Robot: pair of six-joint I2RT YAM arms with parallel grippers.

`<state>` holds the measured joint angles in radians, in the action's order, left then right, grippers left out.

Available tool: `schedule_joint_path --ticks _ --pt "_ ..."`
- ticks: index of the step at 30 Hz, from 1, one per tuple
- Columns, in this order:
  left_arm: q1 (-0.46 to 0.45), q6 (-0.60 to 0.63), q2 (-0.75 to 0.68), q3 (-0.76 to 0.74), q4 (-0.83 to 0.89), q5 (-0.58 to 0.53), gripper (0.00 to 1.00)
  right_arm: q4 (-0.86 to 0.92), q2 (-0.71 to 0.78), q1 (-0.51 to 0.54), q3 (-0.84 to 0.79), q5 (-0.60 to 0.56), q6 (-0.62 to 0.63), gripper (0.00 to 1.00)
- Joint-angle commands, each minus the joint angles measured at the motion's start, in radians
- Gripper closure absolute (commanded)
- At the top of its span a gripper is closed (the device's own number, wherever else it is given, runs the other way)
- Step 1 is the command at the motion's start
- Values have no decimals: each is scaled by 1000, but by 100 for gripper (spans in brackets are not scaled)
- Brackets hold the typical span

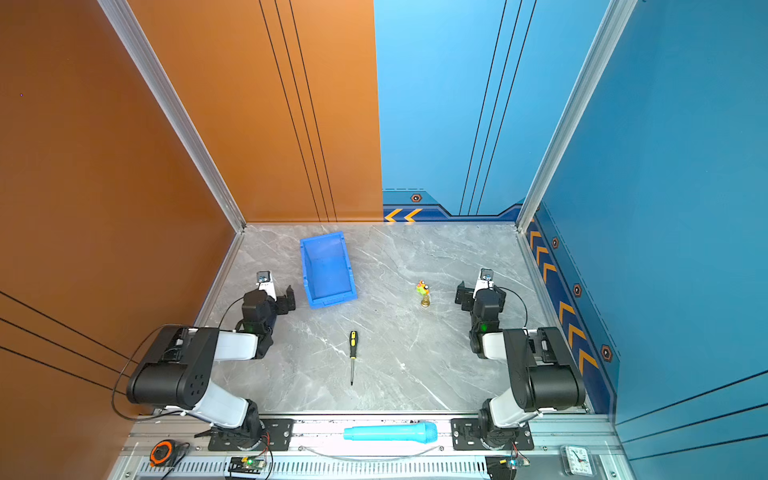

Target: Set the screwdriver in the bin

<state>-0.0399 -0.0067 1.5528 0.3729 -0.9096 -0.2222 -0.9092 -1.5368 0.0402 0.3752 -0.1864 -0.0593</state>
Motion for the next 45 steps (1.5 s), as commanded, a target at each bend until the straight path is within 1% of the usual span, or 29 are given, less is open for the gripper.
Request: schedule_joint_path --ticks 1,32,35,37,40,43,45 --pt "-3 13 9 5 -15 27 2 -14 -9 6 -9 -18 -9 0" --pt "-2 14 8 5 -15 31 2 -14 -9 3 -9 -12 -10 0" --pt "-6 26 -10 6 -3 46 2 11 32 4 -13 6 -4 0" --pt "-13 31 -44 6 23 33 2 63 83 7 -10 16 4 0" --pt "-20 16 -125 13 111 -18 2 169 173 14 3 1 2 0" --pt "-20 -14 -232 29 269 -46 2 268 270 29 16 -34 -17 0" --pt "-24 -39 -312 56 423 -61 2 349 334 48 33 -47 -39 0"
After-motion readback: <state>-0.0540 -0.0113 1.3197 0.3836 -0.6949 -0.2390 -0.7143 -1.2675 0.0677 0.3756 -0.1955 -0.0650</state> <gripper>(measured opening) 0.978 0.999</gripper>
